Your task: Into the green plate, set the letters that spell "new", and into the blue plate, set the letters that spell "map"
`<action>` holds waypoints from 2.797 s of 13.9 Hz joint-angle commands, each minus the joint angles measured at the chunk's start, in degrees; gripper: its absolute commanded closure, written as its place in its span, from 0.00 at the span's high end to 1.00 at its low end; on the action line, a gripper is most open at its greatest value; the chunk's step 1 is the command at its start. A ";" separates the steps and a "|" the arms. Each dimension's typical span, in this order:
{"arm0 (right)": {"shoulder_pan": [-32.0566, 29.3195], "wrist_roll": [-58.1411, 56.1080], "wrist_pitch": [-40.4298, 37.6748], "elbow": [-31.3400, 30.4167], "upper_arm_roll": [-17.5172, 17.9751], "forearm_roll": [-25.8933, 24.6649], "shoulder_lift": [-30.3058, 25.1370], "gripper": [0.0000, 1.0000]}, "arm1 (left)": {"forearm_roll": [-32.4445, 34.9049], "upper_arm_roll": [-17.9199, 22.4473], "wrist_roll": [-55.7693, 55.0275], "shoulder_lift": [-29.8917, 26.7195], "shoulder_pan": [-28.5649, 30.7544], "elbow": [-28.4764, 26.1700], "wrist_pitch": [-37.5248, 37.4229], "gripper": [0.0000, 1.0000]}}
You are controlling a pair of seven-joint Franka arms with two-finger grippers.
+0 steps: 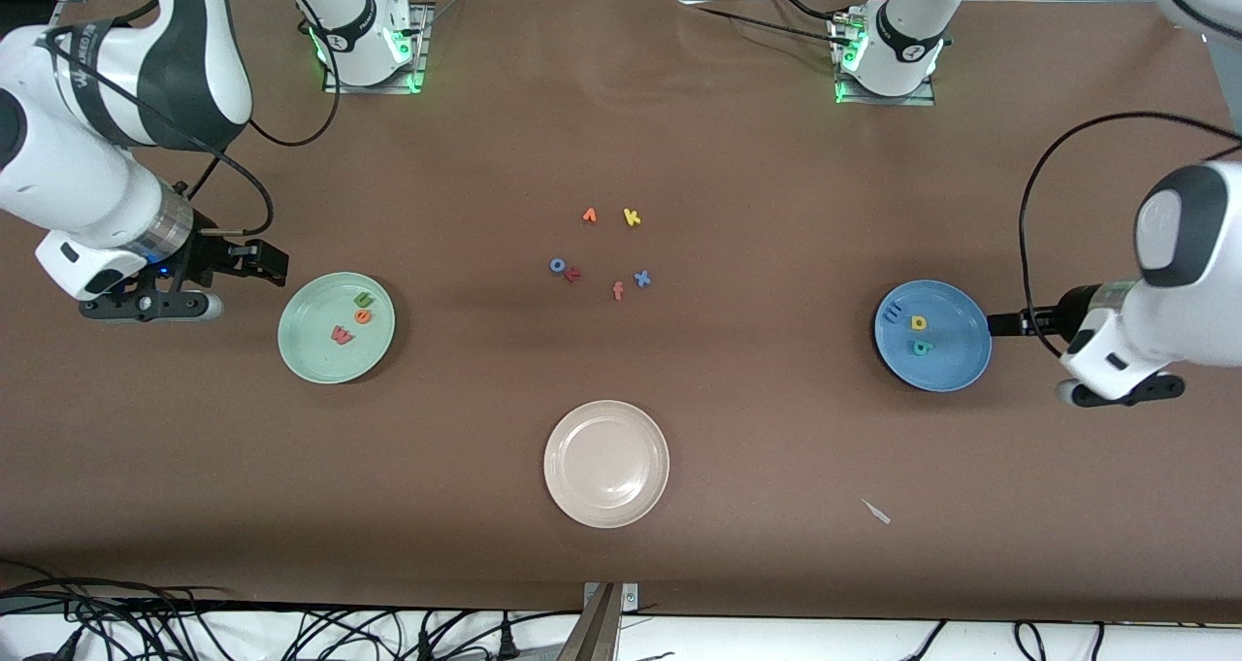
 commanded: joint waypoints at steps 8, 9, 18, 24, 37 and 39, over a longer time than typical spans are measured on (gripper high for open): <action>-42.11 0.18 -15.04 3.45 41.08 -3.71 -10.12 0.99 | -4.39 2.67 1.10 -22.33 -3.07 -8.94 1.82 1.00; -43.53 0.26 -15.48 3.81 42.51 -3.71 -10.12 0.99 | -4.30 1.71 1.27 -22.43 -2.98 -9.03 -0.10 1.00; -46.98 0.09 -17.41 11.90 46.12 -3.88 -6.77 0.99 | -0.97 -1.11 8.91 -20.85 -0.35 -8.33 -1.09 1.00; -46.89 -0.18 -17.59 11.73 46.13 -7.75 -7.57 0.99 | 2.11 -2.34 9.01 -21.12 -1.05 -6.83 -3.11 1.00; -46.97 -0.35 -17.77 12.43 45.95 -6.96 -7.74 0.99 | 3.52 -3.40 9.71 -20.77 -0.52 -7.63 -3.11 1.00; -46.97 -0.61 -17.68 12.43 45.78 -6.78 -7.74 0.99 | 3.52 -3.39 9.71 -20.77 -0.52 -7.63 -3.11 1.00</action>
